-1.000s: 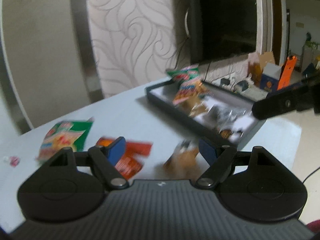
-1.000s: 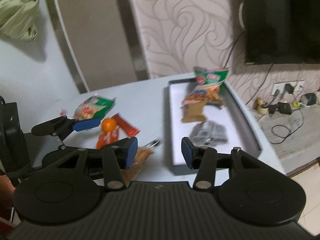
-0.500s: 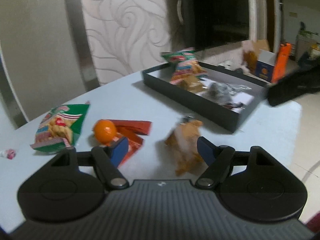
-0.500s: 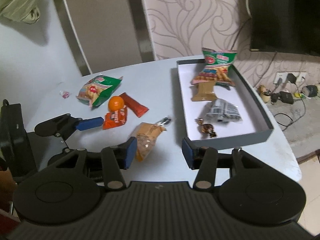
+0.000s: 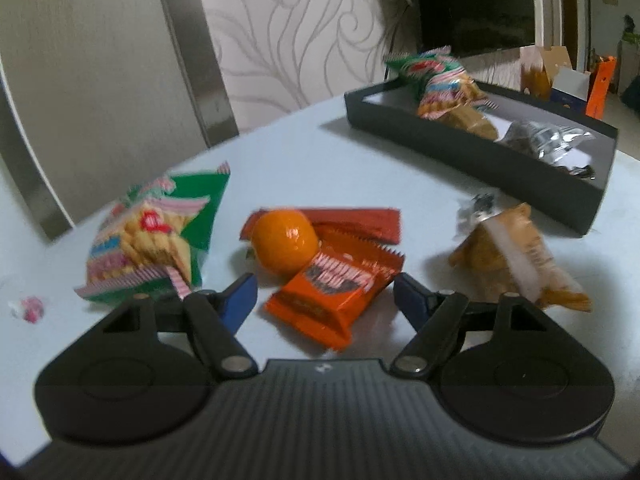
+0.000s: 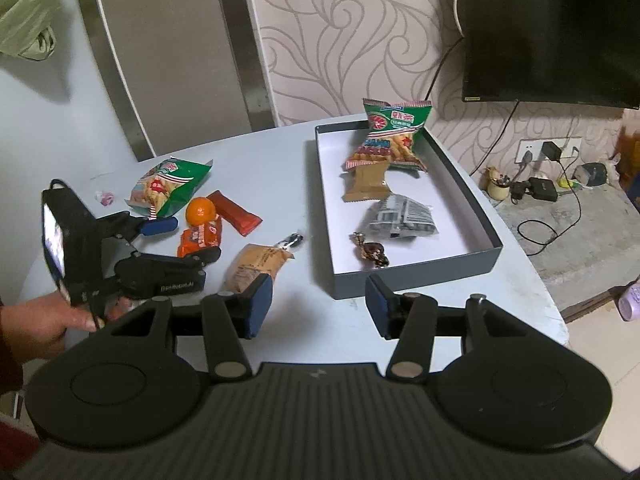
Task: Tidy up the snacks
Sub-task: 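Grasp the orange snack packet with left tool while right tool approaches the tan bread bag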
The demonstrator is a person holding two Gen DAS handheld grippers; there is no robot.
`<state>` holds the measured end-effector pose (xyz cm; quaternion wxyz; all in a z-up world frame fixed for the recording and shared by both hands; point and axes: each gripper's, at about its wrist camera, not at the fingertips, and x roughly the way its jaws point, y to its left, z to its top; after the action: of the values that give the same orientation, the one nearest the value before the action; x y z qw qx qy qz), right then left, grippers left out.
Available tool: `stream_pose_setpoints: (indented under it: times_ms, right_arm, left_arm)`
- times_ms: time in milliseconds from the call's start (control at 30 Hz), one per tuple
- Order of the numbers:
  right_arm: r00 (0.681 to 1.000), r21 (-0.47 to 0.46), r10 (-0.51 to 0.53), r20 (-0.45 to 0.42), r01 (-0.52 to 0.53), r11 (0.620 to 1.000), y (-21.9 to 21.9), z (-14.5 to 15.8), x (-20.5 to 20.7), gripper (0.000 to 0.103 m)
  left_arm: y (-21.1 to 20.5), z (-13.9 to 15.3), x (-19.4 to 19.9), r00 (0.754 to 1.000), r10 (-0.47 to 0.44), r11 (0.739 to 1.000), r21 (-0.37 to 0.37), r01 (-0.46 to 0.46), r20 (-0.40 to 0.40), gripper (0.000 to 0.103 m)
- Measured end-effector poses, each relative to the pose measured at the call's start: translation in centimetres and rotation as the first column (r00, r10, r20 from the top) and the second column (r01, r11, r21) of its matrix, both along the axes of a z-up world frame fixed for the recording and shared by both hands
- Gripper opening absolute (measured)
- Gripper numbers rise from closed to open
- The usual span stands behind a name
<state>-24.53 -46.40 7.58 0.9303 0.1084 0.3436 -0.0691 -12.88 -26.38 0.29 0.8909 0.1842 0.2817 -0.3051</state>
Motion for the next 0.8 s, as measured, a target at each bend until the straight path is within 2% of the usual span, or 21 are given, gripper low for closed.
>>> stream_pose_setpoints:
  times_ms: [100,167,267,567,733,800]
  right_arm:
    - [1.0,-0.001,-0.002,-0.008,0.002,1.0,0.0,-0.1,0.0,0.057]
    - [1.0,0.0,-0.001,-0.014,0.001,1.0,0.0,-0.2,0.0,0.057]
    - [1.0,-0.001,0.01,-0.018,-0.01,1.0,0.2,-0.3,0.3,0.057]
    - [0.996,0.002,0.084,-0.02,-0.084,0.996,1.6,-0.5,2.1,0.057]
    - [0.99,0.002,0.135,-0.03,-0.135,0.991,2.8,-0.7,3.2,0.057]
    - [0.988,0.003,0.151,-0.031,-0.151,0.988,3.1,-0.8,3.5,0.057]
  left_arm:
    - [0.3,0.0,0.5,0.999,-0.004,1.0,-0.025,0.003,-0.034,0.076]
    - [0.4,0.0,0.6,0.999,-0.012,0.999,-0.038,0.01,-0.052,0.071]
    - [0.6,0.2,0.2,0.996,-0.009,0.998,-0.067,0.003,-0.085,0.055]
    - [1.9,0.4,-2.3,0.993,0.064,0.996,-0.056,-0.069,-0.095,0.054]
    - [4.6,0.7,-3.5,0.974,0.195,0.978,-0.048,-0.202,-0.112,0.054]
    - [5.5,0.6,-4.0,0.966,0.244,0.968,-0.037,-0.248,-0.087,0.055]
